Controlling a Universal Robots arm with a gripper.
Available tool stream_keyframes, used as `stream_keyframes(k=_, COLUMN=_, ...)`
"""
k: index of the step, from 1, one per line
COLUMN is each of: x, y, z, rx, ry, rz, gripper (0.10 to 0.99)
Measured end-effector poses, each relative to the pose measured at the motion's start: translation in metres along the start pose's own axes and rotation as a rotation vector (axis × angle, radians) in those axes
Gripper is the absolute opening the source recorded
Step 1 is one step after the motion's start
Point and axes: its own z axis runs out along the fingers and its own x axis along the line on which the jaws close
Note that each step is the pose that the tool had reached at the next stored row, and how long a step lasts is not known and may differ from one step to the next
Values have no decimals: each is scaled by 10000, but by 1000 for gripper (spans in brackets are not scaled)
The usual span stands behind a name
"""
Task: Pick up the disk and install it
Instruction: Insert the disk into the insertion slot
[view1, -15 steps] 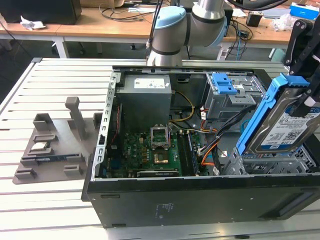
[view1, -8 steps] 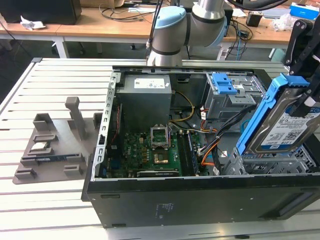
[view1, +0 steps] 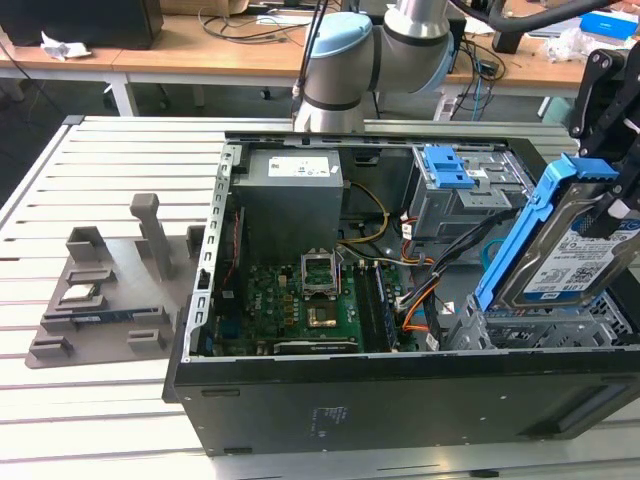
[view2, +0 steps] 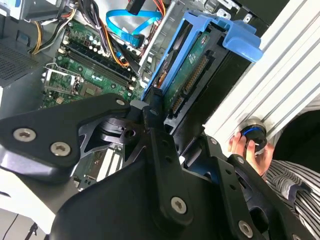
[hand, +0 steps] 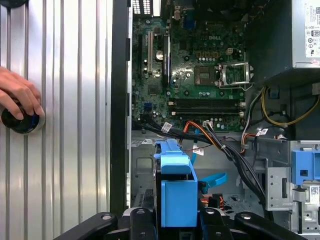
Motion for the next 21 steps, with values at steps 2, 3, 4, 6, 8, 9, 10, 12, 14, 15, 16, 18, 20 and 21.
stream_keyframes(k=2, x=-22, y=-49, z=16, rx=-1, ry=1, rz=2, gripper=365)
stream_keyframes(k=3, x=-33, y=-63, z=26, rx=-2, ry=1, rz=5, gripper=365)
stream_keyframes(k=4, x=-38, y=-68, z=33, rx=-2, ry=1, rz=12, gripper=365)
stream_keyframes(k=6, x=-47, y=-73, z=53, rx=-2, ry=-4, rz=82, gripper=365)
stream_keyframes(k=8, x=-50, y=-76, z=68, rx=-4, ry=-11, rz=261, gripper=365)
stream_keyframes(k=9, x=-50, y=-77, z=77, rx=-3, ry=-13, rz=327, gripper=365)
stream_keyframes(k=10, x=-50, y=-78, z=90, rx=-4, ry=-14, rz=339, gripper=365)
stream_keyframes(k=12, x=-50, y=-80, z=114, rx=-4, ry=-15, rz=346, gripper=365)
stream_keyframes(k=14, x=-50, y=-81, z=142, rx=-5, ry=-14, rz=351, gripper=365)
stream_keyframes(k=15, x=-51, y=-82, z=157, rx=-4, ry=-14, rz=354, gripper=365)
stream_keyframes(k=16, x=-51, y=-83, z=171, rx=-4, ry=-16, rz=356, gripper=365)
stream_keyframes(k=18, x=-51, y=-84, z=198, rx=-4, ry=-16, rz=361, gripper=365)
stream_keyframes(k=20, x=-51, y=-87, z=256, rx=-4, ry=-16, rz=370, gripper=365)
stream_keyframes(k=21, x=-52, y=-89, z=293, rx=-5, ry=-15, rz=370, gripper=365)
